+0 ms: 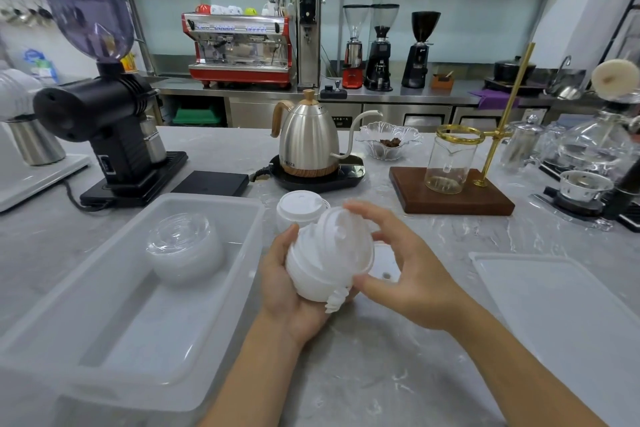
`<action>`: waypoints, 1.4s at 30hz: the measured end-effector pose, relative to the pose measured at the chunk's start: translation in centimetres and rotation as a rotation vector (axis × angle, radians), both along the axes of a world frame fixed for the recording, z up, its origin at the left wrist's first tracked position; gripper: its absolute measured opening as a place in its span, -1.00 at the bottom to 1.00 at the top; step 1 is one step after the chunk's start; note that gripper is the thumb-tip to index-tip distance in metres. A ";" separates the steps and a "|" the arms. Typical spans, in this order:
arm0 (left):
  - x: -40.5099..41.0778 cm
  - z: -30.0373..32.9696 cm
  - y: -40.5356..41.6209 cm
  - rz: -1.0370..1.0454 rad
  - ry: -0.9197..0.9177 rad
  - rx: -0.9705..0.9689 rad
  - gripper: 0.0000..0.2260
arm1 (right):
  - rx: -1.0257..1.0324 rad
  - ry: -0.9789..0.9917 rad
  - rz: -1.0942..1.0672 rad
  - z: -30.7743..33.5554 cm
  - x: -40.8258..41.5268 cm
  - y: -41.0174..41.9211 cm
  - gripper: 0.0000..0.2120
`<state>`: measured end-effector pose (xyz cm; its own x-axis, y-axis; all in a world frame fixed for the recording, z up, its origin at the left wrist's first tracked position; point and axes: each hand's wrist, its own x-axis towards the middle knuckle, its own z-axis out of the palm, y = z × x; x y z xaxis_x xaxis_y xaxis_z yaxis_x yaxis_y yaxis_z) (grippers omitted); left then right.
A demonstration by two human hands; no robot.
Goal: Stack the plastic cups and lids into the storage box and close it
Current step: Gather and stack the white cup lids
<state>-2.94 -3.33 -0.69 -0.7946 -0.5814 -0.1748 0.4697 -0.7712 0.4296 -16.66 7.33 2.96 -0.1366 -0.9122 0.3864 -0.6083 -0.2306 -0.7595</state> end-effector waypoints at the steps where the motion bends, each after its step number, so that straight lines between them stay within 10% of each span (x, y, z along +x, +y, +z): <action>1: 0.0 0.1 0.1 -0.010 0.002 -0.011 -0.51 | 0.022 0.000 0.043 0.0 0.4 0.1 -0.27; 13: 0.0 0.5 0.9 -0.216 0.100 -0.057 -0.46 | 0.100 0.003 0.027 -0.3 1.0 -0.5 -0.56; 42: 0.3 0.3 0.8 -0.498 0.163 -0.043 -0.41 | 0.161 -0.059 0.308 2.5 -0.8 1.6 -0.28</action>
<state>-2.67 -2.53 -0.40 -0.9914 -0.1306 -0.0107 0.1143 -0.9015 0.4175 -17.43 8.97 5.46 0.1369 -0.9626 0.2339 -0.4824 -0.2710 -0.8330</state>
